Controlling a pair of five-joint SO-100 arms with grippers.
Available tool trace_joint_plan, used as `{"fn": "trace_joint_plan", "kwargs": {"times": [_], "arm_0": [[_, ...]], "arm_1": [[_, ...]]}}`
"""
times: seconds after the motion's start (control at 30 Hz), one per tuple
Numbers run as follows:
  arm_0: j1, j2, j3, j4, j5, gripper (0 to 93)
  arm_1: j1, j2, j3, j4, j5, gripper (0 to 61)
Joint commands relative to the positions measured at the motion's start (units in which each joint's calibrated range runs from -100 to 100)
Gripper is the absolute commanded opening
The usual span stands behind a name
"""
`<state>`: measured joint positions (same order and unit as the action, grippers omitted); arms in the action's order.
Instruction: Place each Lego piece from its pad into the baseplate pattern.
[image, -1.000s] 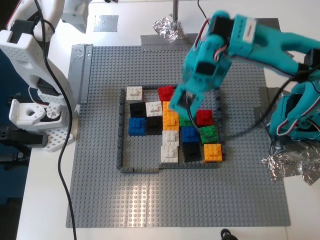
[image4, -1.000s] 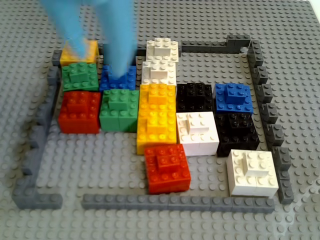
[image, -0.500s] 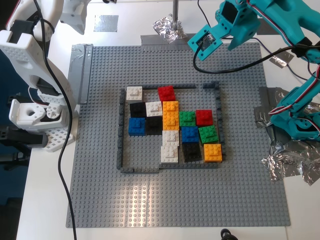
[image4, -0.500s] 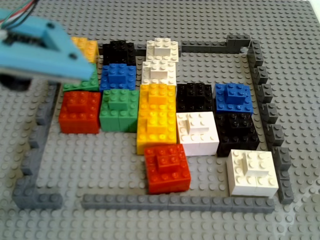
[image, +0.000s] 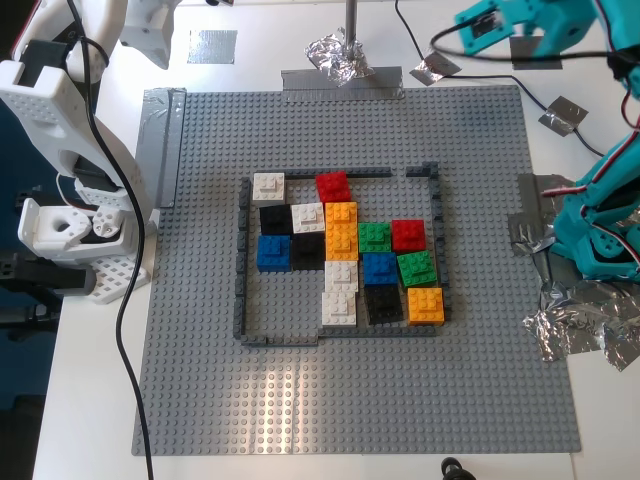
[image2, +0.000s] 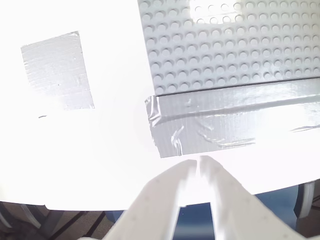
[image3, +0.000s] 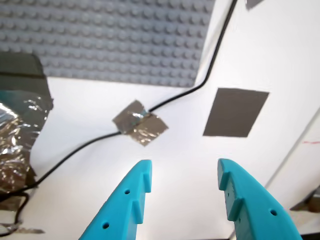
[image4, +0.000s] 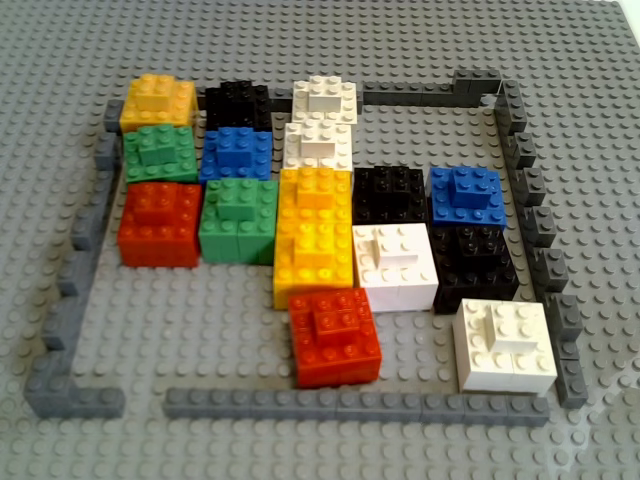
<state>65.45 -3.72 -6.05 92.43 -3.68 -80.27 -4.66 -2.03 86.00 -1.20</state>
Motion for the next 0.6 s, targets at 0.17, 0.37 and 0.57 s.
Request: {"fn": "trace_joint_plan", "kwargs": {"times": [0.17, 0.37, 0.57], "arm_0": [[8.0, 10.5, -12.5, 0.1, 1.9, 15.2], [10.2, 15.0, -17.1, 0.1, 1.9, 15.0], [10.0, 15.3, -17.1, 0.1, 1.8, 14.8]], "arm_1": [[-0.8, 1.3, -6.9, 2.0, 0.5, 0.2], [-0.6, 1.4, -7.1, 2.3, 0.6, 0.2], [-0.6, 1.3, -7.1, 2.4, 0.7, 0.2]]}}
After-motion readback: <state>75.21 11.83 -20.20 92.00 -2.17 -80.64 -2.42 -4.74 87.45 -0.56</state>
